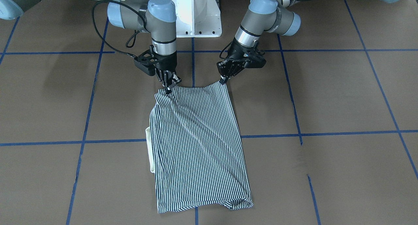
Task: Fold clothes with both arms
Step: 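Grasp the shirt's near corners with both grippers, then lift the near edge with both grippers and fold it farther from the robot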
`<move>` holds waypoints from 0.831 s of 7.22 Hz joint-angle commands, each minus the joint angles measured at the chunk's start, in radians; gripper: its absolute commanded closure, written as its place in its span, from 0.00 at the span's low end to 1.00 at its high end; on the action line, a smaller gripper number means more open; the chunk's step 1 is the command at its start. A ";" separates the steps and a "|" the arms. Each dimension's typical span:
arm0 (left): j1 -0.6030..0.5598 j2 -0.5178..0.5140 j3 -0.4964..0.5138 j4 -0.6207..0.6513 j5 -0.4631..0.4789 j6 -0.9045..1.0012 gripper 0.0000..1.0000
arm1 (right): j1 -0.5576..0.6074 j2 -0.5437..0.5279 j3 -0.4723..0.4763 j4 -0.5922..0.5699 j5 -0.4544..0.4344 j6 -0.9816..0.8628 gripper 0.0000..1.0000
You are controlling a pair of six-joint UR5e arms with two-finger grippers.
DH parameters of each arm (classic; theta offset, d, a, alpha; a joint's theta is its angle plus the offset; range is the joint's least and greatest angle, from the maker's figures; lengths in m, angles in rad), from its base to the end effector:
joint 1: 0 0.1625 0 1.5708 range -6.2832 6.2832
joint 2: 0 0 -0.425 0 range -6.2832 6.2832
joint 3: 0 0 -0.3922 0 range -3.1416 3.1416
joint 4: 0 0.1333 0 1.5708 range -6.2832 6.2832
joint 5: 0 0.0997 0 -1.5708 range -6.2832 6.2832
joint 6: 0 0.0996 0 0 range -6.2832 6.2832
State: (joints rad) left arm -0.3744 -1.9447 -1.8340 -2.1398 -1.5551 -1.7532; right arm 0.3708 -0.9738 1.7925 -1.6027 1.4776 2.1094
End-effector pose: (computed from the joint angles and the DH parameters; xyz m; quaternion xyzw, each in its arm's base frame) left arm 0.5083 -0.3446 0.2672 0.0608 0.5639 -0.2306 0.7906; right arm -0.5518 -0.3675 0.2270 0.0108 -0.3852 0.4212 0.8210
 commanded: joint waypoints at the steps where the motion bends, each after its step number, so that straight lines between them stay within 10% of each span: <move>1: 0.000 0.001 -0.265 0.293 -0.060 0.015 1.00 | -0.050 -0.013 0.259 -0.215 0.001 0.044 1.00; 4: 0.006 -0.017 -0.556 0.650 -0.109 0.015 1.00 | -0.145 -0.002 0.447 -0.405 -0.025 0.113 1.00; 6: 0.003 -0.078 -0.433 0.646 -0.102 0.041 1.00 | -0.145 -0.011 0.400 -0.398 -0.029 0.097 1.00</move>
State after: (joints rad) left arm -0.3691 -1.9844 -2.3284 -1.5069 -1.6591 -1.7311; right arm 0.2290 -0.9848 2.2180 -1.9988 1.4524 2.2142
